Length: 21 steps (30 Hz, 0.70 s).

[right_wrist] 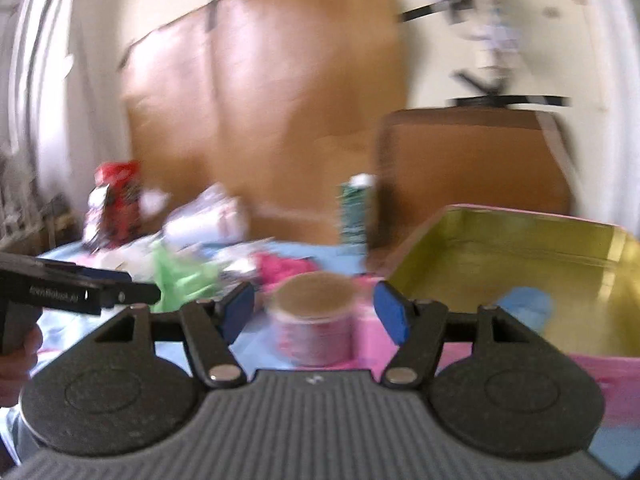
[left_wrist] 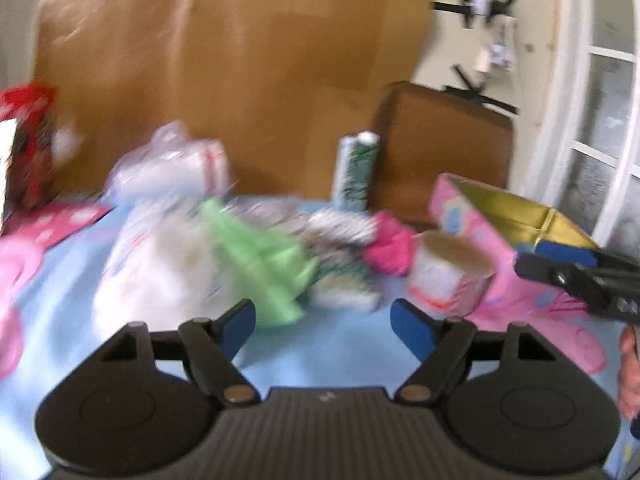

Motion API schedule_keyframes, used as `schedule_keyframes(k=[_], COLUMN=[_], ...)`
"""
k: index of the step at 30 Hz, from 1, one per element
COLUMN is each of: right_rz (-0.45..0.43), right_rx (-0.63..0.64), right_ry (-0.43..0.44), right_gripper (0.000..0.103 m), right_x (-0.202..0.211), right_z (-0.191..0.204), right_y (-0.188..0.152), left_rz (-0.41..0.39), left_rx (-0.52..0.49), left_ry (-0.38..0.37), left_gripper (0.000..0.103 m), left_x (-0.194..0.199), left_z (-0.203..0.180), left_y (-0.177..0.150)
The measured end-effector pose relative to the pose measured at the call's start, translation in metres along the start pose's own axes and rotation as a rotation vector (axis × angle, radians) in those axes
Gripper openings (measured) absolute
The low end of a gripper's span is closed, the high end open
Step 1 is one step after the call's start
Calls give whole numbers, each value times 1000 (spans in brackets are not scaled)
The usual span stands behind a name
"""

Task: Organize soft objects

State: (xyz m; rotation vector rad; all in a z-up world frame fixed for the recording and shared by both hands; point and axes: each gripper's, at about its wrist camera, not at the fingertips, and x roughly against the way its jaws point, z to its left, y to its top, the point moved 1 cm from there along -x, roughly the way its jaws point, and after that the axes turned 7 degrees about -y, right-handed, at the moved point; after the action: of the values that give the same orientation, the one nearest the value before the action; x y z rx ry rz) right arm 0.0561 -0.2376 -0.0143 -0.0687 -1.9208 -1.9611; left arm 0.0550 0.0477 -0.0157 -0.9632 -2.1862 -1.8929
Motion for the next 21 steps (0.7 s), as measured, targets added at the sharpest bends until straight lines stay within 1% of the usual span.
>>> schedule_keyframes(k=[2,4,7,9,13,15,16,17,18,19,21], right_rz=[24,56,75,95,153,210,229,242,245,225,172], right_rx=[38,72,175,264,483,566,598,628,658,665,627], right_ry=[14,34,21,36,65,62,54,48,45,42,51], right_gripper=[59,55,55,55,55,54,51,31,31,30,29], right_x=[-18,-42,-81,-101,-137,-157,-165,-172,-174,-170,-150], right_z=[22,40,69,88,119,127,130,132,134,135,132], right_y=[2,11,27,34,40,39,38,35,33,33,38], left_rz=[-9,-27,-58,-89,-128,-139,-140,-144,-150,-159,-177], left_rx=[2,-2,-41,-47,-2,25,34,41,44,47,56], left_ry=[2,-10,-34,-65,-116,-119,-122,-122,-120,-121,-130], left_gripper=[73,74,74,77,77,77,77,77,77,77,79], left_x=[1,2,4,11,13,14,14,15,16,17,19], left_z=[9,11,8,9,14,18,20,21,21,22,24], left_y=[-9,-15,-20,-22,-22,-22,-22,-22,-22,-23,-23])
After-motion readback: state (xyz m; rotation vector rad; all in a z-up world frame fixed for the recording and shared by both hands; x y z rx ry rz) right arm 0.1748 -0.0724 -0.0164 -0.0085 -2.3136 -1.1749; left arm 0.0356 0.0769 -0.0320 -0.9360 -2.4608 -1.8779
